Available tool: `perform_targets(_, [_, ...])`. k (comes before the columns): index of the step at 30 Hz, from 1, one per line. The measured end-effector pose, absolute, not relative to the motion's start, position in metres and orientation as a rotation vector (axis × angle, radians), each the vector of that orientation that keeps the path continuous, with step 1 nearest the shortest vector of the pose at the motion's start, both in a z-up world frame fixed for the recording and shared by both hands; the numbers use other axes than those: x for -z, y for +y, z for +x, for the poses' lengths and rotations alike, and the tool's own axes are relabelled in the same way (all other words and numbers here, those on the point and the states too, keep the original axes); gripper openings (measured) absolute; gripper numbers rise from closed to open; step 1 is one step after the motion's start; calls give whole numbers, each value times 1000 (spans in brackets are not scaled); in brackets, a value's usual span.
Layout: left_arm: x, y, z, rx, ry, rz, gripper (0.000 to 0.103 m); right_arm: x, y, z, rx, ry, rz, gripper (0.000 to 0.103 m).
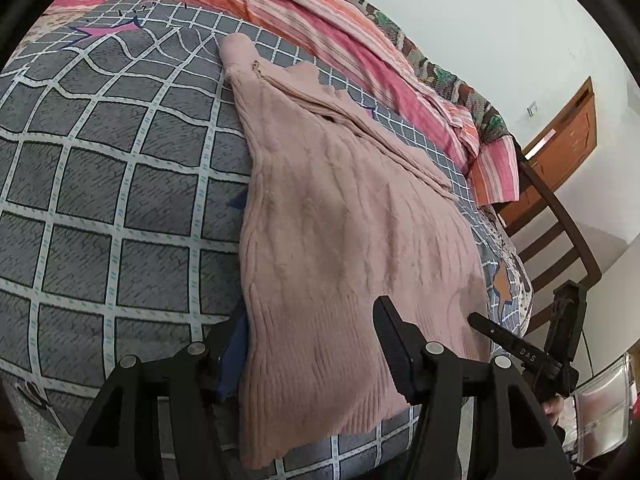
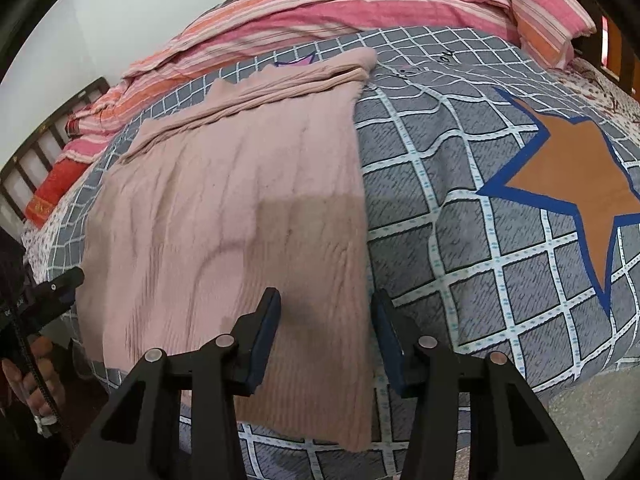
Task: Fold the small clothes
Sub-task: 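Smooth the folded sweater flat with both grippers open, then grasp the end of the pink sweater strip with both grippers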
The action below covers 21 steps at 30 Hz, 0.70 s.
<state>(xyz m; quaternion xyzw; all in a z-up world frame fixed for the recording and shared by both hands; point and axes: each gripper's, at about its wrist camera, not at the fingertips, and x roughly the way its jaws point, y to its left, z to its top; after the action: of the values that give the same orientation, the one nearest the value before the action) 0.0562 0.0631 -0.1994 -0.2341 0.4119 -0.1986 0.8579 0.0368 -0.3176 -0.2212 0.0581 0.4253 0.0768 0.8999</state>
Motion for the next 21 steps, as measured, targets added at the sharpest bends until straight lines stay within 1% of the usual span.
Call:
perform_targets(6, [198,60,46,454,866,-482,57,222,-315,30,-200,884,137,37])
perform_targets(9, [199,58,41,460,858,-480,56,222,-315,28,-215,883,146,37])
perform_targets(13, [199,53,37,457,859,-476,43,222,-313,28,-221,883,154,36])
perform_targets(14, [199,52,35,455,855,-471,41,222,-312,27,-225,880,151,34])
perform_targets(16, [198,51,32,458,853,-472,34,221,-310,25,-228,873,140,31])
perform_targets(21, [200,55,28,442,859,-479,22,222,-312,27,-228,883,137,31])
